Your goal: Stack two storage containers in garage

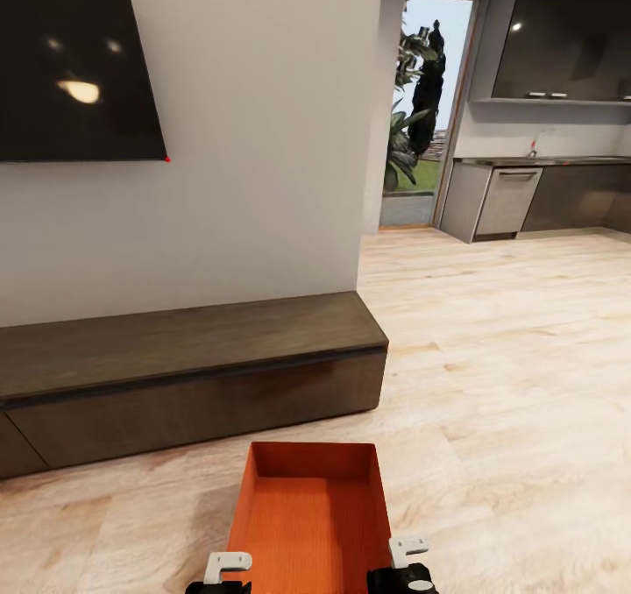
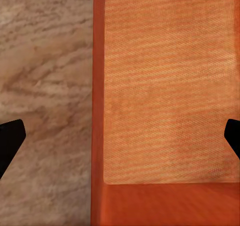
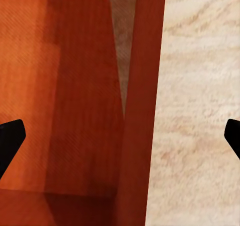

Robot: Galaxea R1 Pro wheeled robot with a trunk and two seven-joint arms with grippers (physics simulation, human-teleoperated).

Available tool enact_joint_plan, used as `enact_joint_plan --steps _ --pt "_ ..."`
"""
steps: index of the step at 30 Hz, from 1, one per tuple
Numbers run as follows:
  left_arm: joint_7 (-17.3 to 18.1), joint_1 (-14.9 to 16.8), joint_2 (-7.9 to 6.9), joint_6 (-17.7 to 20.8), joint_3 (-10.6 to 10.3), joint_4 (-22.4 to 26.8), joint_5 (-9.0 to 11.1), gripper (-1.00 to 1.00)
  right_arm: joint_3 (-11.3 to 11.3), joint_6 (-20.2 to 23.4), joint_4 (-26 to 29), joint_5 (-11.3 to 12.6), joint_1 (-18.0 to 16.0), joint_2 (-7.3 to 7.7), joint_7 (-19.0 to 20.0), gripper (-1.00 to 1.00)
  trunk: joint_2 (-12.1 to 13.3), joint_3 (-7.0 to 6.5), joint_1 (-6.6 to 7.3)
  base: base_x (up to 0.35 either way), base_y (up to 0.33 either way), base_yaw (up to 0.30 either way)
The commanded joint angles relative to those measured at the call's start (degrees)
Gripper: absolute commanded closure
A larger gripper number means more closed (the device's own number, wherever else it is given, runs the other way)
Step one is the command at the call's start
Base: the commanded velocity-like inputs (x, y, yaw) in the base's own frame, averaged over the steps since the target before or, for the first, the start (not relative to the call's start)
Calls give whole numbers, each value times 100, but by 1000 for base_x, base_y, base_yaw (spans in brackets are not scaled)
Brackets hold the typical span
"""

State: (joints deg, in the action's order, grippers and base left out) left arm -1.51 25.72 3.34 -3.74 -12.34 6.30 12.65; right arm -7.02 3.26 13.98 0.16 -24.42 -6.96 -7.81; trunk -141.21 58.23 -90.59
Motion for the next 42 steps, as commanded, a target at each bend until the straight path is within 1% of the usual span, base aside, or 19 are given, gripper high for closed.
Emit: enact_joint_plan --steps 1,2,5,19,21,22,33,34,35,42 --pt "-16 4 0 -22 -49 -6 53 -100 -45 34 9 2 -1 2 -36 -100 -2 5 1 0 0 0" --pt "-16 4 0 -22 -49 -6 53 -100 -45 34 9 2 -1 2 -36 -100 -2 5 1 0 0 0" --pt "-16 4 0 -21 -49 -6 53 -100 -45 34 9 2 -1 2 -36 -100 -122 59 -65 0 0 0" --pt "-16 4 0 -21 -49 0 53 -100 -36 38 9 2 -1 20 -28 -100 -122 59 -65 0 0 0" --pt "-16 4 0 -21 -49 0 53 -100 -36 39 9 2 -1 24 -28 -100 -202 95 -109 0 0 0" --pt "-16 4 0 -21 -49 -1 53 -100 -36 40 9 2 -1 25 -27 -100 -204 117 -111 0 0 0" --pt "-16 4 0 -26 -50 2 57 -100 -36 38 9 2 -1 44 -27 -100 -204 117 -111 0 0 0" --pt "-16 4 0 -27 -50 2 58 100 -36 37 9 2 -1 45 -27 -100 -204 117 -111 0 0 0" --pt "-16 4 0 -30 -50 3 60 100 -36 36 9 2 -1 45 -27 100 -204 117 -111 0 0 0" --pt "-16 4 0 -32 -52 3 62 100 -36 34 9 2 -1 46 -27 100 -204 117 -111 0 0 0"
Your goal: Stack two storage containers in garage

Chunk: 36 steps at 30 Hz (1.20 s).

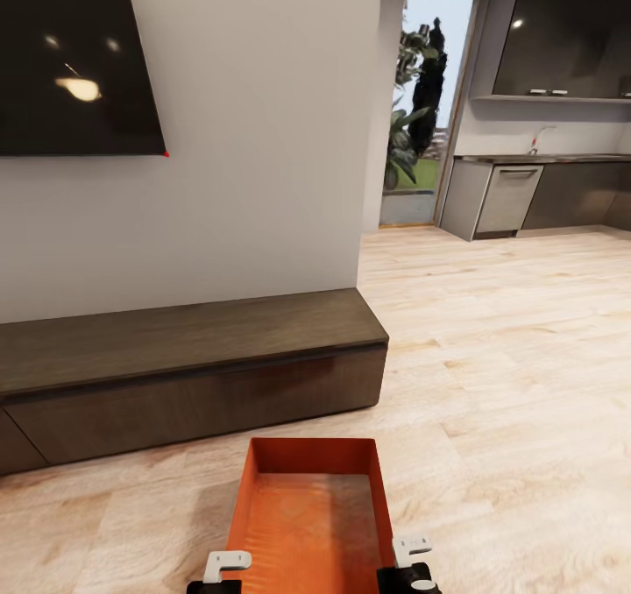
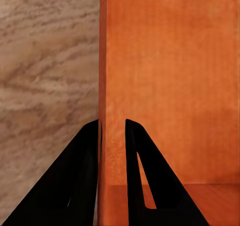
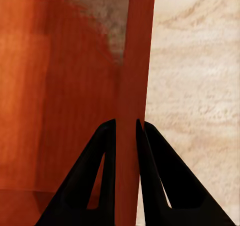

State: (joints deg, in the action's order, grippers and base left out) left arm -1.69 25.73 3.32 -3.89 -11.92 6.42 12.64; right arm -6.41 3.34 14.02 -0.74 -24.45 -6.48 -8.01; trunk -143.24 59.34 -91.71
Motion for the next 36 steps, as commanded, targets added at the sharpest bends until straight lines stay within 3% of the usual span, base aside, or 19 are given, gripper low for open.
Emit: enact_joint_plan --steps 1,20,36 --pt "2 2 2 -17 -94 -10 63 100 -98 29 5 92 2 -2 -8 100 -1 6 1 0 0 0" --pt "28 2 -51 2 -100 -10 48 100 -103 24 6 92 2 3 1 100 0 -17 3 0 0 0" --pt "28 2 -50 2 -109 -10 49 100 -106 18 13 92 2 3 1 100 642 -304 355 0 0 0"
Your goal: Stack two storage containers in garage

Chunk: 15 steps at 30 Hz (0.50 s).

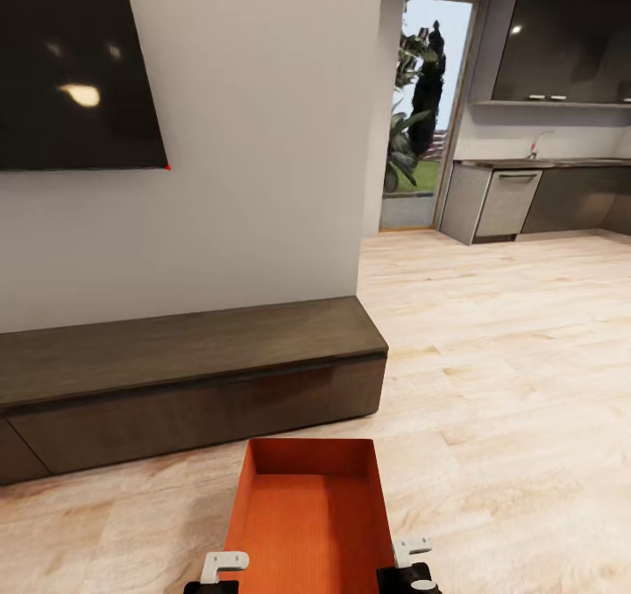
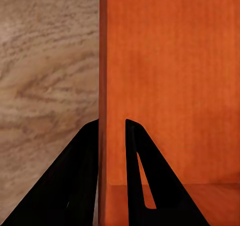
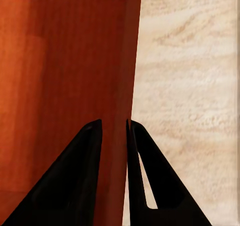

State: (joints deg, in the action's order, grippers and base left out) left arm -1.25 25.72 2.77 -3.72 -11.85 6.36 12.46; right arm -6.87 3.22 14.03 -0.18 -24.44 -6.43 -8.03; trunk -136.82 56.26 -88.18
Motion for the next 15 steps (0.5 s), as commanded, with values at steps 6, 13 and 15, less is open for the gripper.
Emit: enact_joint_plan --steps 6,13,15 --pt "-16 3 4 -15 -115 -3 71 100 -60 27 12 35 0 0 3 100 240 -103 134 0 0 0" --pt "-16 3 4 -15 -116 3 72 100 -60 21 16 35 0 -1 3 100 521 -229 287 0 0 0" --pt "-16 3 4 -15 -119 4 72 100 -60 21 18 35 0 -1 3 100 601 -265 331 0 0 0"
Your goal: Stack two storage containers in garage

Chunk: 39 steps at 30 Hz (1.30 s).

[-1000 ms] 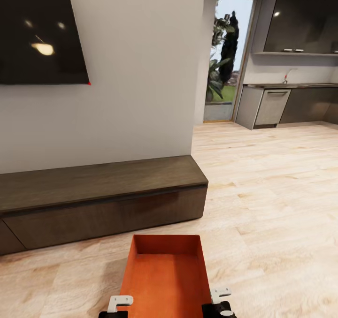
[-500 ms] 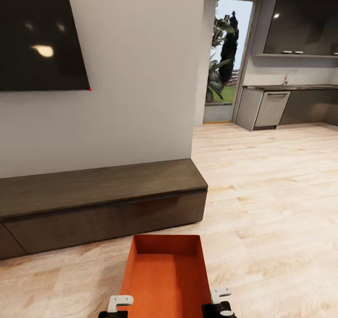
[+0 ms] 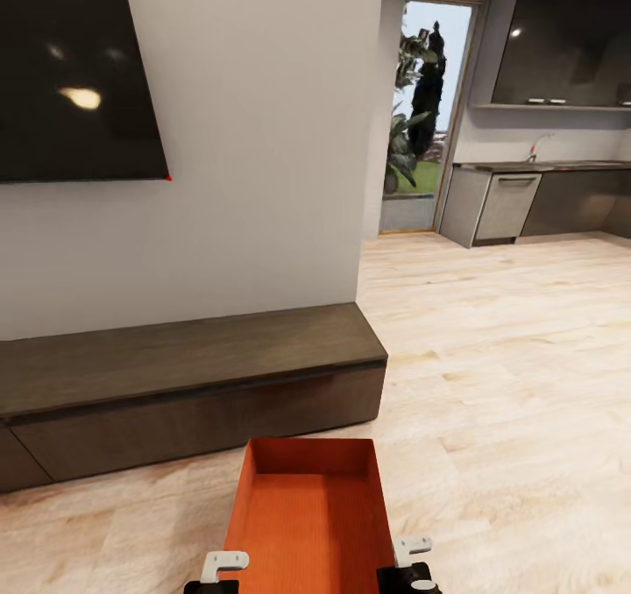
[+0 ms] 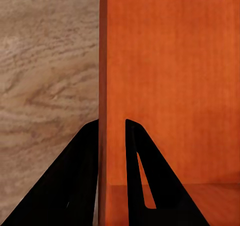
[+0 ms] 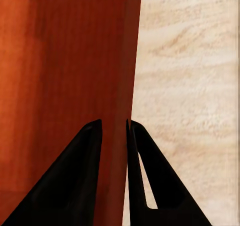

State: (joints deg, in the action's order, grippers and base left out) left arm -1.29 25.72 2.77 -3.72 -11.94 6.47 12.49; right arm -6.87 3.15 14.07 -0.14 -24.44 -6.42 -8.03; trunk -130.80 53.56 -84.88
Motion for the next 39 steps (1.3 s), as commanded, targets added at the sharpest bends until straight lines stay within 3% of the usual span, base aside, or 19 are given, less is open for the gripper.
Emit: enact_joint_plan --steps 1,39 --pt "-12 3 4 -15 -112 -6 69 100 -60 28 16 31 0 -2 4 100 40 -13 24 0 0 0" --pt "-14 3 4 -15 -124 -5 69 100 -78 -8 77 31 0 -4 4 100 1564 -682 858 0 0 0"
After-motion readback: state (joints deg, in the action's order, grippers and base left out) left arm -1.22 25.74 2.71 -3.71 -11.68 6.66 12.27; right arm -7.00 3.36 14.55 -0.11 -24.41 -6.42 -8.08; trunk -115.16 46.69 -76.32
